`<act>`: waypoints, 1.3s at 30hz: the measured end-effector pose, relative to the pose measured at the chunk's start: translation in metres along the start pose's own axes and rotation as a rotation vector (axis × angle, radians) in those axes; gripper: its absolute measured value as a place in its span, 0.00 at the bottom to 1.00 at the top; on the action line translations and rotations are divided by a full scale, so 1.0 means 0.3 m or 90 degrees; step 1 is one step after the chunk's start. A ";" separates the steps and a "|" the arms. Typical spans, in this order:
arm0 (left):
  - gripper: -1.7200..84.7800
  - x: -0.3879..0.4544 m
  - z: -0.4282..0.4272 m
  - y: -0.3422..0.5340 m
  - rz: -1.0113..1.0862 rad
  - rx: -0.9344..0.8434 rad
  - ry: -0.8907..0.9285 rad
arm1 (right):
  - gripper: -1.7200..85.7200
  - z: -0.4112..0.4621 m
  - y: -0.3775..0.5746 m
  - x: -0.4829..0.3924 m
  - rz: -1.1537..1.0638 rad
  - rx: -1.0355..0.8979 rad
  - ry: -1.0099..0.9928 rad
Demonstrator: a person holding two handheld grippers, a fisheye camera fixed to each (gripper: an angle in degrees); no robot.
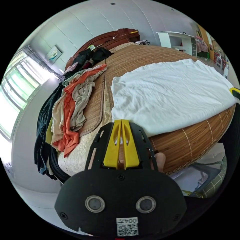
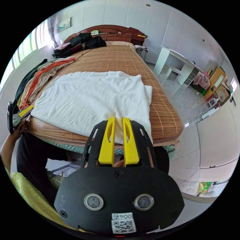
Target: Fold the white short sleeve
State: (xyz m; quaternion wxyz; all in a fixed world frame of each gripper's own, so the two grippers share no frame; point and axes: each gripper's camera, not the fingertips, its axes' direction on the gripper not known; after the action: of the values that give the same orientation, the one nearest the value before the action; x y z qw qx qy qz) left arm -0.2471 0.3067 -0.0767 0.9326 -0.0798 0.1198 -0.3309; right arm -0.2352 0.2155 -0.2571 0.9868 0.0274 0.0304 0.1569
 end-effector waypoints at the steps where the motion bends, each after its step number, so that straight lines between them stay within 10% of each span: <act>1: 0.02 0.002 -0.004 -0.004 0.005 -0.003 -0.007 | 0.09 -0.002 0.001 0.012 0.005 0.001 -0.009; 17: 0.02 -0.023 -0.020 -0.079 0.039 -0.020 -0.008 | 0.15 -0.211 -0.132 0.504 0.038 0.029 -0.156; 39: 0.03 -0.208 0.029 -0.316 0.300 -0.153 0.197 | 0.01 0.153 -0.797 0.144 -0.194 -0.346 -0.085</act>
State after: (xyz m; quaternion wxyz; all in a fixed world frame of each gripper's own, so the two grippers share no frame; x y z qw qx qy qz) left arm -0.3483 0.2743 -0.0359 0.9381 -0.1085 0.3142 -0.0975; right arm -0.1174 -0.0001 -0.2289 0.9699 -0.2319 -0.0740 0.0076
